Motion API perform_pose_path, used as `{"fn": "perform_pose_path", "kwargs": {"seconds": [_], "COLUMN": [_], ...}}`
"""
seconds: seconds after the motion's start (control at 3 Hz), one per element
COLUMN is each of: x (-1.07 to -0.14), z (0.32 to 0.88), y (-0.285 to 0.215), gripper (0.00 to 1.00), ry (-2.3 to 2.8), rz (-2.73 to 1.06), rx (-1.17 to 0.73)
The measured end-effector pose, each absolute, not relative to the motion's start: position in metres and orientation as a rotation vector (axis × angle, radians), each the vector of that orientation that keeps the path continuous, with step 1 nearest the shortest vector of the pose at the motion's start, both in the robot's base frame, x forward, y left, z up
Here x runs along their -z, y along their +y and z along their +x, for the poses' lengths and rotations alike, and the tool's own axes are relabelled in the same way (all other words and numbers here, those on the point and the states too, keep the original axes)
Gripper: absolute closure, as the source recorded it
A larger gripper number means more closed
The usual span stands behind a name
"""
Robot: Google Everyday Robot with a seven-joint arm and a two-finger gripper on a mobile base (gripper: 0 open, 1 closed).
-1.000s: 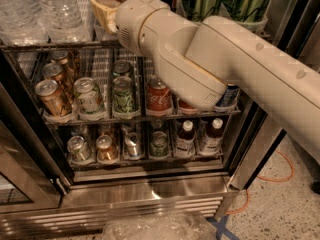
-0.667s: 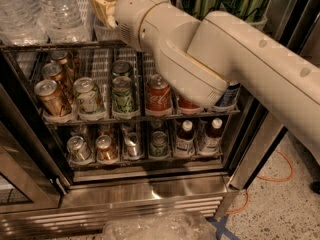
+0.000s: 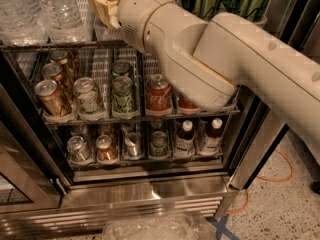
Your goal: Pick redbull can from top shelf of fridge
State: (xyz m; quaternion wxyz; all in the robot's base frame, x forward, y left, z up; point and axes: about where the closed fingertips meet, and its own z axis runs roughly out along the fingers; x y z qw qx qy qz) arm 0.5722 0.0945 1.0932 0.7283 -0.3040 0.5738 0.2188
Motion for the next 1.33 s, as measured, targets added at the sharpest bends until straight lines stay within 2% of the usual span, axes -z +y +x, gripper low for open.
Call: {"fn": "perform_pose_path", "kwargs": {"seconds": [1.33], "x": [-1.091], "z": [0.556], "y": [0.093], "gripper": [1.0], "ry": [1.281], "rz": [-0.676], "rx": [-0.513]}}
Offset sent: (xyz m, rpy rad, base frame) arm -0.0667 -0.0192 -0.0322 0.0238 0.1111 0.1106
